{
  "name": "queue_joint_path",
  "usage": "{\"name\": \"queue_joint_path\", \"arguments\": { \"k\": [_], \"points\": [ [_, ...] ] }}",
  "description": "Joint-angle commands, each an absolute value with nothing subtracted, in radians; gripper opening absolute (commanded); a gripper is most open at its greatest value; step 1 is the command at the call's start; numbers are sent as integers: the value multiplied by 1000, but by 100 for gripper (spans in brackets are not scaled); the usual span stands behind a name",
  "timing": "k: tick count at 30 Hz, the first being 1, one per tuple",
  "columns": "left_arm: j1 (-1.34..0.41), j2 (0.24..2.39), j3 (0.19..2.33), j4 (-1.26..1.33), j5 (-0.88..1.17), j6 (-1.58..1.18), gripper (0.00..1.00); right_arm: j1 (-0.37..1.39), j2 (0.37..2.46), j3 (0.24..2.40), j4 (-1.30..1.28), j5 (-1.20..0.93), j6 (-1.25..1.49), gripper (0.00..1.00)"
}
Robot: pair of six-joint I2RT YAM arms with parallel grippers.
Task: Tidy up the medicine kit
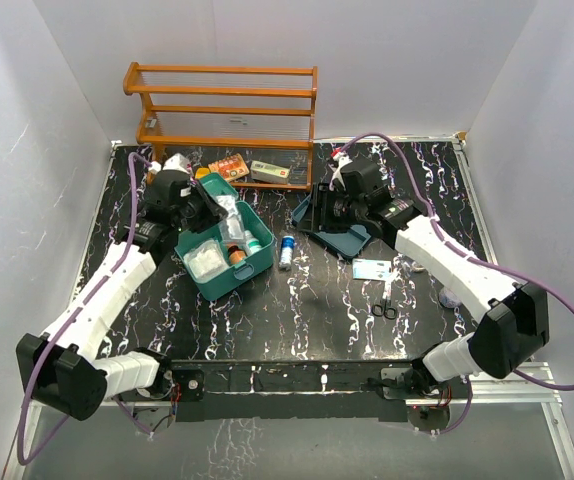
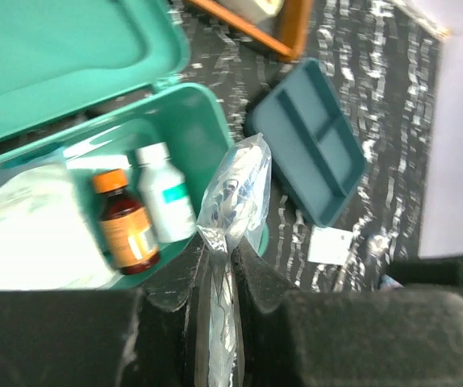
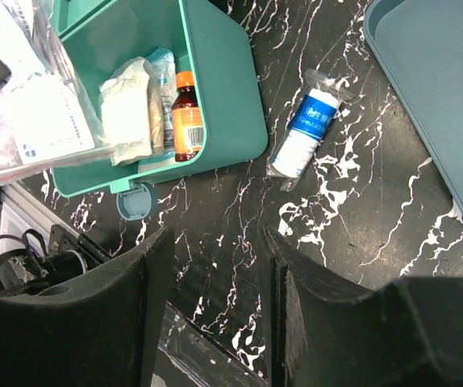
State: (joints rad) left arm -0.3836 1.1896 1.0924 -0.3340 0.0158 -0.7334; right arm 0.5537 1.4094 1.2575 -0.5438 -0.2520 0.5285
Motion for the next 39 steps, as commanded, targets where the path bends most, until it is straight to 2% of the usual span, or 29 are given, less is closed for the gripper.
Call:
{"name": "queue_joint_path", "arguments": {
  "k": [1,7,18,31,39],
  "points": [
    [-339,1192,1084,-484,-82,-789,2,552,1410,1259,-499,-242,532,43],
    [-280,1239,1015,-460,-12,-821,1,553,1432,1268,-500,-252,521,43],
    [-274,1282,995,-533,-27,-819,2,552,1466,1303,-537,-246,468,42],
    [-273,1290,972,-562,-117,-827,2,552,1450,1264,-521,-265,481,42],
    [-274,1295,968,-585,-160,-826,6,553,1437,1250,-522,-262,483,42]
  ]
}}
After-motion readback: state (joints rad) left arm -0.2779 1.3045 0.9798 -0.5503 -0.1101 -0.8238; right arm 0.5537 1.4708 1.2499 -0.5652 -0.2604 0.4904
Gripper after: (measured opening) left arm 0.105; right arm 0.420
